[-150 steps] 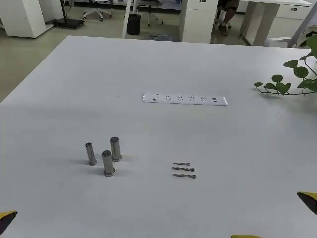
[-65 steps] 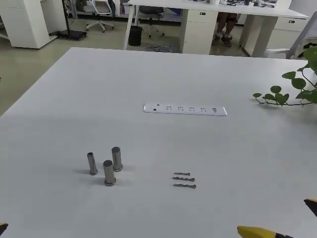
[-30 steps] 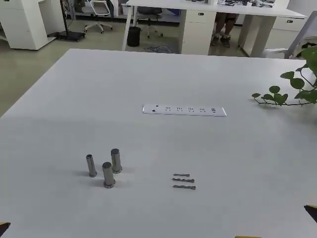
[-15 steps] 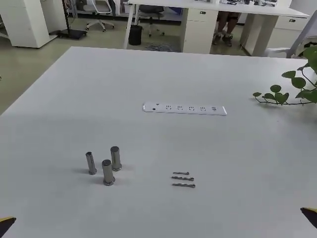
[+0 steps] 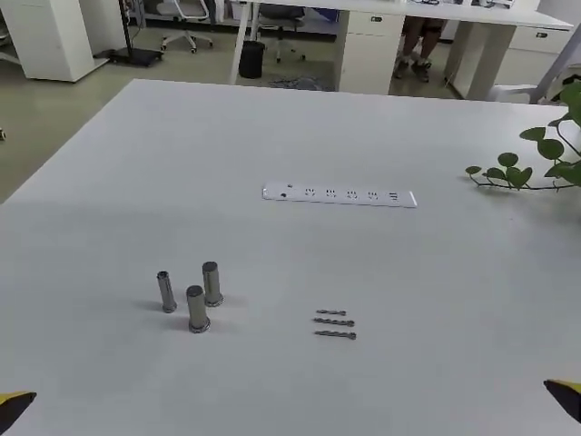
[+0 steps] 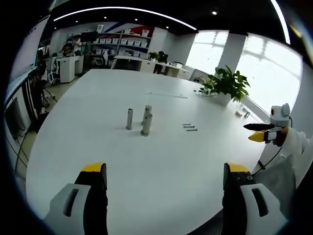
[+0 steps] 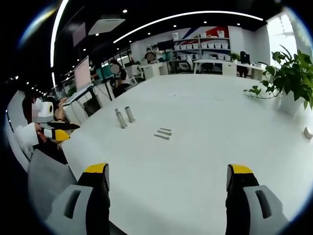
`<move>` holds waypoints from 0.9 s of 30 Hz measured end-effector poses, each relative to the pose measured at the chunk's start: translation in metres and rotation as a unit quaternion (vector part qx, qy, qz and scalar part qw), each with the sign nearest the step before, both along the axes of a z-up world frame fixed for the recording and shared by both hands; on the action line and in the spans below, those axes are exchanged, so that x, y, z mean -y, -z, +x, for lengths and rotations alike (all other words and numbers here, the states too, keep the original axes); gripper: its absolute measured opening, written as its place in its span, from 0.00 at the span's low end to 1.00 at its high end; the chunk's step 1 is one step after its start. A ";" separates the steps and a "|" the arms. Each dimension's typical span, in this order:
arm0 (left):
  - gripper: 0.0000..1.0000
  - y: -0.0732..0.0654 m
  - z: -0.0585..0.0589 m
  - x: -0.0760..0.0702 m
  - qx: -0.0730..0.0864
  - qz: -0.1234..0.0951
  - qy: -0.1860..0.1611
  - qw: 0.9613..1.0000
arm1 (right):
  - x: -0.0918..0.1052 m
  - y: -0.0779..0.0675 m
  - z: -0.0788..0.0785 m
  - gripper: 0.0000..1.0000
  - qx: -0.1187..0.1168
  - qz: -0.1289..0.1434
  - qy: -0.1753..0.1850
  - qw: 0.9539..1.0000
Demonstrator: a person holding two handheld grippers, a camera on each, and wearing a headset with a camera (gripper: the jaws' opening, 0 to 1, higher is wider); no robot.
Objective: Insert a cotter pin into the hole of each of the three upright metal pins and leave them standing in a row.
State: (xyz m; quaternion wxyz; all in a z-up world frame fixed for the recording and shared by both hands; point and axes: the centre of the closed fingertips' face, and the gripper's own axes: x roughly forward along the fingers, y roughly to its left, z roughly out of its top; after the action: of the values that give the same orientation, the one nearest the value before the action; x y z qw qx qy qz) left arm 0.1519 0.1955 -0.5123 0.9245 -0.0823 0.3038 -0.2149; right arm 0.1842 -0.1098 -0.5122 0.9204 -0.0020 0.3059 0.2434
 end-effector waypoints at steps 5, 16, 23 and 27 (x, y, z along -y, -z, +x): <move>0.99 -0.001 0.000 0.001 0.003 -0.003 0.000 1.000 | 0.000 0.001 0.000 0.98 -0.003 -0.002 -0.003 1.000; 0.99 -0.001 0.002 0.001 0.003 -0.002 0.001 1.000 | -0.004 0.003 -0.002 0.98 -0.007 -0.004 -0.006 1.000; 0.99 -0.002 0.013 0.002 0.015 0.004 0.006 1.000 | -0.004 0.004 -0.002 0.98 -0.010 -0.005 -0.007 1.000; 0.99 -0.002 0.025 0.009 0.030 0.009 0.017 0.999 | -0.003 0.004 -0.002 0.98 -0.012 -0.006 -0.006 1.000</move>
State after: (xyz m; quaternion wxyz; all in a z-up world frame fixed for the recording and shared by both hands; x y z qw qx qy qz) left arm 0.1773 0.1863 -0.5107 0.9302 -0.0622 0.2790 -0.2305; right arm 0.1819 -0.1068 -0.5161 0.9153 -0.0068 0.3183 0.2468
